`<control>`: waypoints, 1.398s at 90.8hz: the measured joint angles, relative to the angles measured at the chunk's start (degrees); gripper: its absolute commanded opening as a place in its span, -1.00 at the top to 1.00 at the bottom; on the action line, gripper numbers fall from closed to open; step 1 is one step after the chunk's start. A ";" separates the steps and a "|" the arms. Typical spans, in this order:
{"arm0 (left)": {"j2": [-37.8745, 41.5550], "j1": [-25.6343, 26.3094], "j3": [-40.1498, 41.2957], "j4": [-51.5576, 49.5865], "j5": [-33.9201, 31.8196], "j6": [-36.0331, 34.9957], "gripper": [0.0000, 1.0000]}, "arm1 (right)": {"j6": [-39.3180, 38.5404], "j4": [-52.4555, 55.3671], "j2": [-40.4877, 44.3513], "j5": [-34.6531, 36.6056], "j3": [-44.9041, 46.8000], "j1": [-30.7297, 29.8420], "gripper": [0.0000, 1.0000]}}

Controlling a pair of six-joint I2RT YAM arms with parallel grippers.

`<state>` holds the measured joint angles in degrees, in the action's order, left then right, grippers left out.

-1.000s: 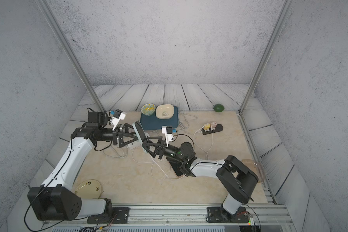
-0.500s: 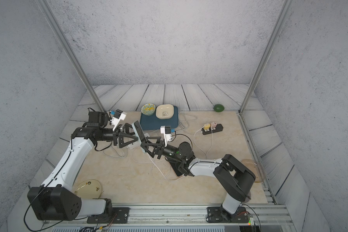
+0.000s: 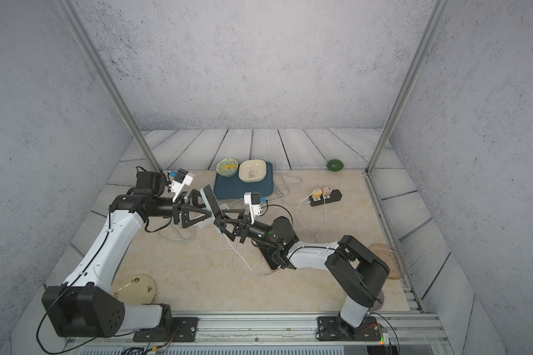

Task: Unplug the charging cable from the phone
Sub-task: Pick up the phone at the center of the board.

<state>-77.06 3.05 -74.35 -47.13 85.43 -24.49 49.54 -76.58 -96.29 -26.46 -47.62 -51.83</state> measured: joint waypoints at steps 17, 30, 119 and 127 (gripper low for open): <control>0.00 0.02 0.00 -0.28 0.00 -0.15 -0.96 | 0.46 0.00 -0.63 -0.48 -0.74 -0.15 0.82; 0.00 0.02 0.00 -0.31 -0.02 -0.15 -0.96 | 0.83 0.00 -0.79 -0.68 -0.87 -0.31 0.82; -0.02 0.04 0.00 -2.43 0.61 -1.36 0.07 | 1.49 -0.81 -1.33 -2.64 -0.96 0.07 0.01; -0.02 0.04 0.00 -3.17 0.28 -2.23 0.15 | 1.51 -0.76 -1.36 -3.63 -0.90 0.50 -0.16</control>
<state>-77.08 3.09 -74.35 -50.30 85.71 -26.72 51.05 -77.34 -97.65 -30.09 -48.51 -51.33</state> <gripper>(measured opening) 0.829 0.727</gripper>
